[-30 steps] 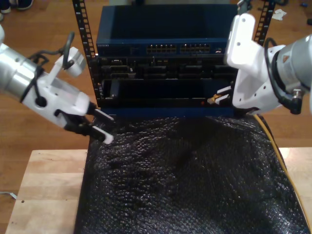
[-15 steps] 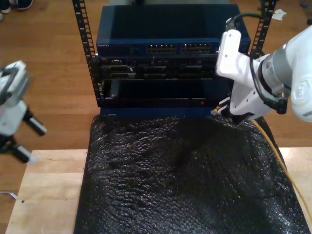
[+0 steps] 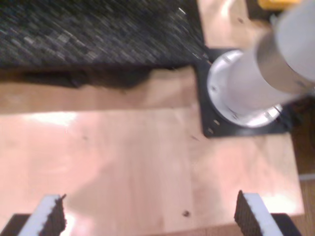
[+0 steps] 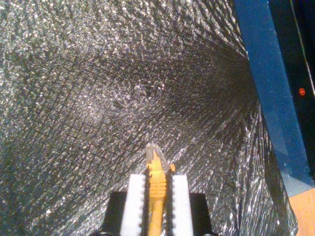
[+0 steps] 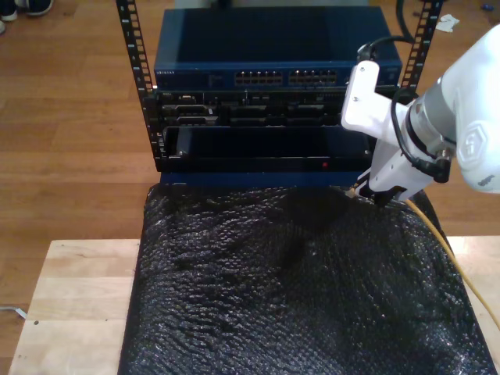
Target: Grab the cable and plug it in
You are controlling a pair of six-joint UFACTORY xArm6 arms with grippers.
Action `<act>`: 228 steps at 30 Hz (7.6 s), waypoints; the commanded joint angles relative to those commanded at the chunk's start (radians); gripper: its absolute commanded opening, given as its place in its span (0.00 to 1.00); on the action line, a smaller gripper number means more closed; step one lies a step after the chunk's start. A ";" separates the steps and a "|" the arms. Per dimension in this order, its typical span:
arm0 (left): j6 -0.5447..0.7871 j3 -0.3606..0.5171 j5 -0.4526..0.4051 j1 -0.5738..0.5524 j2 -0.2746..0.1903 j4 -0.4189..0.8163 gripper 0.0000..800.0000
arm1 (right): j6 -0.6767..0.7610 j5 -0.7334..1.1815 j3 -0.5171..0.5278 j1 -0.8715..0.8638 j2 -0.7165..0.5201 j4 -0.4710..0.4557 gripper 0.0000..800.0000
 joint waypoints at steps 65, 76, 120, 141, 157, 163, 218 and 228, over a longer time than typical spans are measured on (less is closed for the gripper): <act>0.493 0.864 -0.747 0.419 -0.250 0.207 1.00 | 0.054 -0.196 0.017 0.020 0.029 -0.216 0.00; 0.494 0.862 -0.744 0.423 -0.249 0.207 1.00 | 0.112 -0.470 0.149 0.084 0.023 -0.448 0.00; 0.494 0.862 -0.744 0.423 -0.249 0.207 1.00 | 0.279 -1.244 0.055 0.020 0.359 -0.775 0.00; 0.494 0.862 -0.744 0.423 -0.249 0.207 1.00 | -0.075 -1.585 0.055 -0.080 0.448 -0.761 0.00; 0.494 0.862 -0.744 0.423 -0.249 0.207 1.00 | -0.281 -1.608 0.068 -0.009 0.473 -0.586 0.00; 0.494 0.861 -0.744 0.423 -0.249 0.207 1.00 | -0.276 -1.610 0.117 0.005 0.457 -0.578 0.00; 0.494 0.861 -0.744 0.423 -0.249 0.207 1.00 | -0.272 -1.924 -0.020 0.006 0.718 -0.334 0.00; 0.494 0.861 -0.744 0.423 -0.249 0.207 1.00 | -0.339 -2.053 -0.018 0.071 0.773 -0.183 0.00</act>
